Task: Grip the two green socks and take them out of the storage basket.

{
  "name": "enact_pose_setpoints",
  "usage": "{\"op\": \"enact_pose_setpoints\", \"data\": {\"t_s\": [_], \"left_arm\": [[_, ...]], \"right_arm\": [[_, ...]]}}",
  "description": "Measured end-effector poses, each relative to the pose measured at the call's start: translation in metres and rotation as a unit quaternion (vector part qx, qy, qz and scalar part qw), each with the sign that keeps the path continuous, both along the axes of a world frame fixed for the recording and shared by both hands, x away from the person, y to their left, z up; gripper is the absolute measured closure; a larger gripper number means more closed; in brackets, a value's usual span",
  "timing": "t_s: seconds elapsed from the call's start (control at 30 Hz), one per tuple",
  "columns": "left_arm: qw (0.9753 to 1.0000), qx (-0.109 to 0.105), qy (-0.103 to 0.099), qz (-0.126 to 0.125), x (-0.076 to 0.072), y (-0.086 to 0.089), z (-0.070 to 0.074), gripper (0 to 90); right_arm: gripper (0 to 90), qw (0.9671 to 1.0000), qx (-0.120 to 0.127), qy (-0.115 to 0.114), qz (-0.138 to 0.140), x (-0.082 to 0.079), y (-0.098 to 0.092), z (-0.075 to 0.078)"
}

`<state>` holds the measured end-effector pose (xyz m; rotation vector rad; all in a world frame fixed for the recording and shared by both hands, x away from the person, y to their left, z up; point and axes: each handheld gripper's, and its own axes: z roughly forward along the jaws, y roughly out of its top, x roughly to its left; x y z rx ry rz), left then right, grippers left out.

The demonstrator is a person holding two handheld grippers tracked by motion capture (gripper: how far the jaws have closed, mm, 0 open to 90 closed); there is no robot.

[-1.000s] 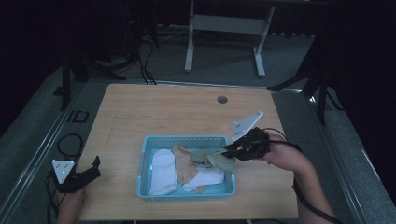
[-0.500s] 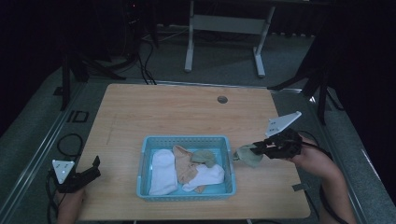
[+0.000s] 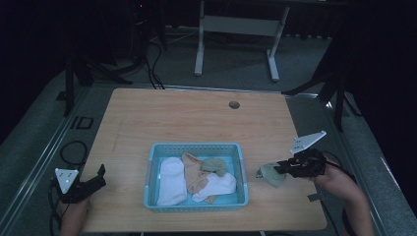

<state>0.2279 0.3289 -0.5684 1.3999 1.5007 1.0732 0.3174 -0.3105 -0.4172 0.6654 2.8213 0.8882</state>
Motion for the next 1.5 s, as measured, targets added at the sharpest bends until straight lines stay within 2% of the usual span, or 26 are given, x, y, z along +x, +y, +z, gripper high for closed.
{"op": "enact_pose_setpoints", "data": {"t_s": [0.17, 0.33, 0.63, 0.67, 0.7, 0.9, 1.0, 1.1, 1.2, 1.5], "left_arm": [[1.0000, 0.000, 0.000, 0.000, 0.000, 0.000, 0.000, 0.4], [1.0000, 0.001, 0.001, 0.000, 0.000, 0.000, 0.000, 0.4], [1.0000, 0.000, 0.001, 0.000, 0.000, 0.000, 0.000, 0.4], [1.0000, 0.000, 0.001, 0.000, 0.000, 0.000, 0.000, 0.4], [1.0000, 0.001, 0.001, 0.000, 0.000, 0.000, 0.000, 0.4], [1.0000, 0.000, 0.001, 0.001, 0.000, 0.000, 0.000, 0.4], [1.0000, 0.001, 0.001, 0.001, 0.000, 0.000, 0.000, 0.4], [1.0000, 0.000, 0.001, 0.001, 0.000, 0.000, 0.000, 0.4], [1.0000, 0.000, 0.001, 0.000, 0.000, 0.000, 0.000, 0.3], [1.0000, 0.000, 0.001, 0.001, 0.000, 0.000, 0.000, 0.4]], "right_arm": [[78.7, 0.9997, 0.001, 0.020, -0.014, 0.000, -0.008, -0.021], [78.6, 0.9991, -0.011, 0.037, -0.018, 0.000, -0.012, -0.042], [78.5, 0.9970, -0.012, 0.067, -0.036, 0.004, -0.017, -0.074], [78.5, 0.9970, -0.012, 0.067, -0.036, 0.004, -0.017, -0.074], [78.4, 0.9963, -0.014, 0.074, -0.041, 0.006, -0.018, -0.081], [77.9, 0.9951, -0.019, 0.085, -0.047, 0.008, -0.017, -0.090], [77.3, 0.9941, -0.031, 0.090, -0.052, 0.011, -0.017, -0.098], [74.5, 0.9932, -0.035, 0.095, -0.058, 0.013, -0.018, -0.101], [65.2, 0.9929, -0.040, 0.091, -0.066, 0.015, -0.018, -0.099], [45.6, 0.9947, -0.041, 0.061, -0.073, 0.019, -0.014, -0.068]]}}
